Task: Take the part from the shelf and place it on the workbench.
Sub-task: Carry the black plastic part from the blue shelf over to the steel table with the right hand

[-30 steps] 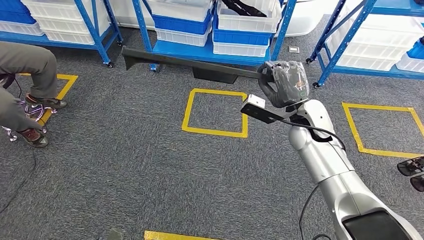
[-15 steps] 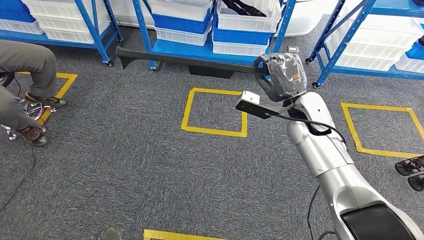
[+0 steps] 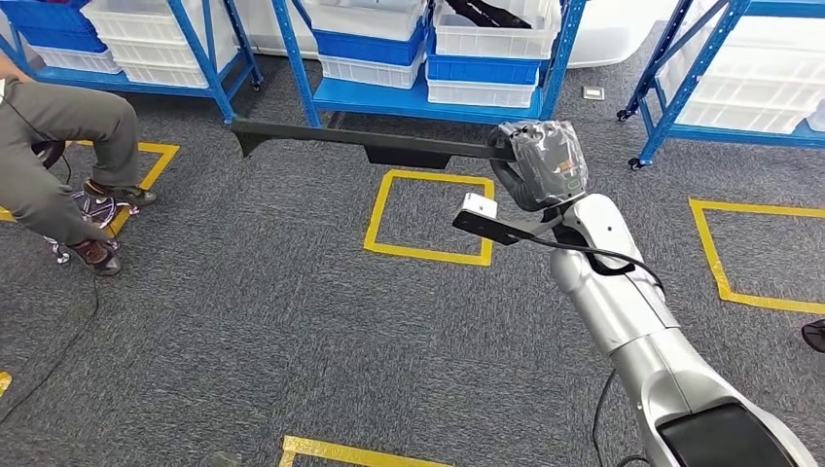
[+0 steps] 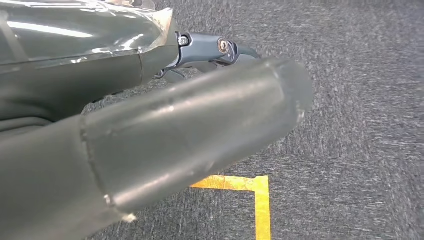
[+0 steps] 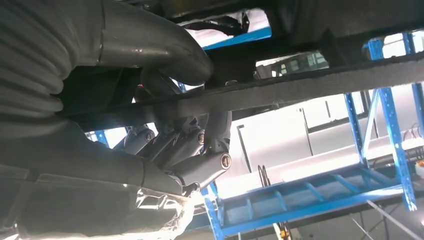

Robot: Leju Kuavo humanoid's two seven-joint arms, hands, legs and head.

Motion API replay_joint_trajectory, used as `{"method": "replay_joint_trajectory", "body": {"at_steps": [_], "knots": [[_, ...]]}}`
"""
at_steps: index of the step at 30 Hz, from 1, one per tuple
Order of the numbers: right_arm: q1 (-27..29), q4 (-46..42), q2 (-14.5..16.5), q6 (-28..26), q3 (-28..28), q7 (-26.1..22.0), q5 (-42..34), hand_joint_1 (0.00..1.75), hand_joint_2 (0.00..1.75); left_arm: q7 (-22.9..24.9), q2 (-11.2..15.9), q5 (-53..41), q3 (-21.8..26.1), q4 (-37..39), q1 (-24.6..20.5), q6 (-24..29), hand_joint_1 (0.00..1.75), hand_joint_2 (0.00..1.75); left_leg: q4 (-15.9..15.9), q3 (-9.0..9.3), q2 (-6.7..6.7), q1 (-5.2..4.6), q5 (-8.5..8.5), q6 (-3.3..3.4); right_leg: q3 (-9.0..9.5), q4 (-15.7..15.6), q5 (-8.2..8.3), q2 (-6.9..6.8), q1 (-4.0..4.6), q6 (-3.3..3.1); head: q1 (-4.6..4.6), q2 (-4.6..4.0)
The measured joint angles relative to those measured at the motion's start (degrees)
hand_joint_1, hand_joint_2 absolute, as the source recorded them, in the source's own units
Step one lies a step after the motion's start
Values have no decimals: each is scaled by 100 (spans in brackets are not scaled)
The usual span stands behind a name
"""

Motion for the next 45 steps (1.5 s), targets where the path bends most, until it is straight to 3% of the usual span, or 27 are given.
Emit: {"method": "replay_joint_trajectory", "body": {"at_steps": [2,3,4,5,7,9,11,13,14,16,18,19,20,22,23,25,27,29,32,34,35,36,38,40,43,45], "knots": [[41,-9,-7,-3,2,-1,13,162,175,-5,6,5,7,1,-11,15,0,0,780,-341,87,-23,-369,14,-20,1,12,-51,58,-50,-4,0],[64,-10,-8,-2,5,-1,21,162,175,-6,8,9,13,1,-11,18,0,0,1012,-439,98,-35,-440,33,-31,2,20,-80,89,-68,-3,0],[84,-10,-7,-1,12,-1,32,162,175,-8,10,13,19,1,-9,19,0,0,1040,-435,103,-53,-409,65,-41,2,26,-111,120,-79,-3,0],[97,-10,-5,0,21,-2,46,162,175,-10,13,17,25,1,-8,19,0,0,851,-316,114,-79,-290,111,-48,3,31,-145,149,-88,-3,0],[93,-23,-1,1,37,0,80,162,175,-19,28,25,29,1,-14,19,0,0,103,130,261,-174,-7,254,-49,5,34,-224,200,-92,-1,0],[68,-41,-1,1,39,5,100,162,175,-39,40,31,31,-1,-27,21,0,0,-398,406,398,-265,107,350,-50,8,34,-310,235,-89,4,0],[55,-55,6,4,41,9,107,162,175,-61,44,39,34,-1,-28,25,0,0,-474,411,344,-300,129,370,-50,0,39,-410,241,-76,7,0],[55,-74,18,8,43,10,137,162,175,-75,43,48,44,1,-14,29,0,0,-547,420,248,-269,209,402,-101,68,-17,-411,237,-50,9,0],[52,-81,20,11,42,10,151,162,175,-79,43,53,53,1,-11,32,0,0,-588,424,205,-247,255,427,-185,237,-118,-345,231,-43,12,0],[59,-88,19,31,42,11,167,162,175,-83,36,55,70,2,-11,34,0,0,-628,411,111,-223,310,463,-475,892,-435,-176,197,-40,19,0],[92,-88,18,48,45,14,170,162,175,-83,30,57,81,2,-7,34,0,0,-623,387,-3,-218,328,464,-741,1526,-659,-118,163,-8,20,0],[108,-88,20,49,48,14,175,162,175,-84,25,57,84,2,-2,34,0,0,-621,380,-63,-215,334,456,-764,1602,-660,-113,148,29,20,0],[116,-88,21,49,49,14,179,162,175,-88,22,58,85,2,3,34,0,0,-615,376,-130,-212,339,445,-667,1430,-566,-104,129,80,21,0],[112,-88,20,48,47,14,182,162,175,-108,17,58,89,2,9,33,0,0,-590,362,-258,-203,339,410,-271,640,-270,31,75,174,23,0],[109,-88,20,47,44,13,181,162,175,-120,17,58,95,2,10,32,0,0,-570,339,-320,-207,338,377,-91,279,-150,106,61,188,22,0],[107,-90,28,45,45,11,180,162,175,-134,18,58,107,2,16,32,0,0,-547,276,-404,-208,352,300,27,14,-76,183,65,150,14,0],[109,-91,42,44,48,9,182,162,175,-138,22,58,116,2,34,33,0,0,-548,230,-472,-189,374,231,23,9,-45,85,64,91,10,0],[105,-95,57,44,48,9,184,162,175,-141,25,56,121,3,49,35,0,0,-374,134,-336,-183,256,175,36,-25,-19,-12,36,15,-9,0],[104,-105,79,44,47,9,186,162,175,-146,30,52,122,5,44,36,0,0,604,-331,48,-175,-240,108,44,-45,-10,-163,53,-76,-64,0],[124,-105,77,44,48,9,202,162,175,-146,28,50,122,6,46,36,0,0,1028,-548,105,-158,-341,85,41,-45,-14,-278,69,-79,-64,0],[133,-105,78,44,49,9,211,162,175,-146,27,49,123,6,48,37,0,0,936,-502,121,-152,-244,83,42,-44,-15,-335,71,-79,-65,0],[138,-110,80,43,48,9,219,162,175,-146,28,49,123,6,47,38,0,0,638,-344,157,-146,-73,88,45,-44,-16,-393,72,-78,-64,0],[135,-137,84,40,43,12,239,162,175,-140,31,42,125,6,39,45,0,0,-146,73,371,-158,224,116,54,-43,-27,-494,102,-60,-64,0],[119,-169,84,40,34,21,264,162,175,-123,31,31,126,6,24,62,0,0,-511,249,480,-192,316,164,63,-48,-39,-583,146,-20,-49,0],[107,-211,100,46,29,40,290,162,175,-89,22,16,127,6,21,92,0,0,-546,237,294,-223,364,272,75,-46,-69,-668,170,76,-34,0],[105,-230,110,58,21,56,299,162,175,-71,11,15,128,6,20,110,0,0,-593,254,185,-206,421,363,-70,268,-253,-461,161,78,-21,0]]}}
